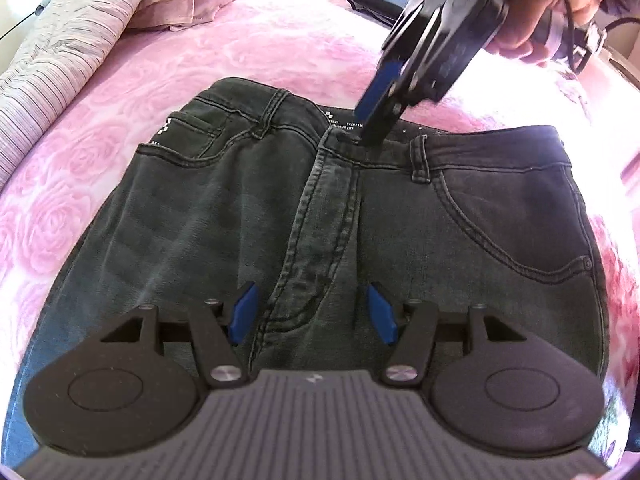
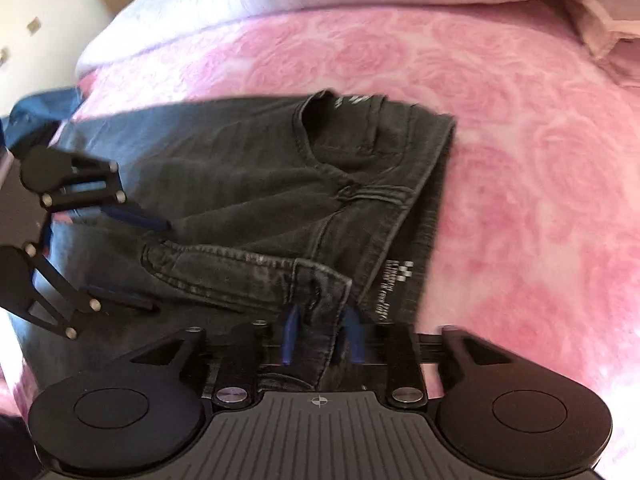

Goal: Fold clothes
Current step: 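Grip the waistband at the fly with the right tool and smooth it flat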

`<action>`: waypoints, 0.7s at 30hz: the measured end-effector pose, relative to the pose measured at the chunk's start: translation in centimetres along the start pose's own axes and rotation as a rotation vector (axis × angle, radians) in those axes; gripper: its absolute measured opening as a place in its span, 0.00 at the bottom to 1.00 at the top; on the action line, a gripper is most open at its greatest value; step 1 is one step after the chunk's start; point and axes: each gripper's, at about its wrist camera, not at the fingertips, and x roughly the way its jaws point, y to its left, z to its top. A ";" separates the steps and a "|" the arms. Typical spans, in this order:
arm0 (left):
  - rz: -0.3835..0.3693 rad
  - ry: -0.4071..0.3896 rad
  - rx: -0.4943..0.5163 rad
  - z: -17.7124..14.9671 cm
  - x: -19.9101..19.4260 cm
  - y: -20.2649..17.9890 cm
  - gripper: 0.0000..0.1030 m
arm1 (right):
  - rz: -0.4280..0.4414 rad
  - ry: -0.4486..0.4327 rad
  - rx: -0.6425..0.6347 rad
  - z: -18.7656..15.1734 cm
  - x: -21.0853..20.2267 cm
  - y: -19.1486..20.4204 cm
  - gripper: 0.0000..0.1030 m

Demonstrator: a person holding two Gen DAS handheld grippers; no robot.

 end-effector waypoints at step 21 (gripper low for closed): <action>-0.017 0.002 0.041 1.5 1.9 -0.2 0.63 | 0.191 0.048 0.200 0.9 0.2 -4.8 0.05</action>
